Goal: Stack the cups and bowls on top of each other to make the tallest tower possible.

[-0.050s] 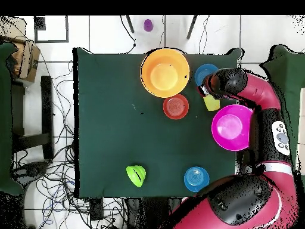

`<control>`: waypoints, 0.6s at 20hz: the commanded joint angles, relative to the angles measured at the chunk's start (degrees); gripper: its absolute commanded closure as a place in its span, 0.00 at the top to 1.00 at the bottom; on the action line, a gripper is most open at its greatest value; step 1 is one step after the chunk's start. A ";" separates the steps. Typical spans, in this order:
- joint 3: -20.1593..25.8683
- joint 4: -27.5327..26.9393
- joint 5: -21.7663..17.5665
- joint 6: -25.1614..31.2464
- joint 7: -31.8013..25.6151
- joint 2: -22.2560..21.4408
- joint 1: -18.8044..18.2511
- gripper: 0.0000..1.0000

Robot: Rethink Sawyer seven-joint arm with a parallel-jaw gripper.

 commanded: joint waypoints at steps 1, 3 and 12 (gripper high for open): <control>0.97 3.26 -0.98 -2.97 -1.17 -0.67 1.54 0.00; 0.92 3.22 -0.98 -2.86 -1.09 -0.69 1.59 0.00; 1.09 3.76 -1.29 -3.52 -1.97 -0.83 1.39 0.00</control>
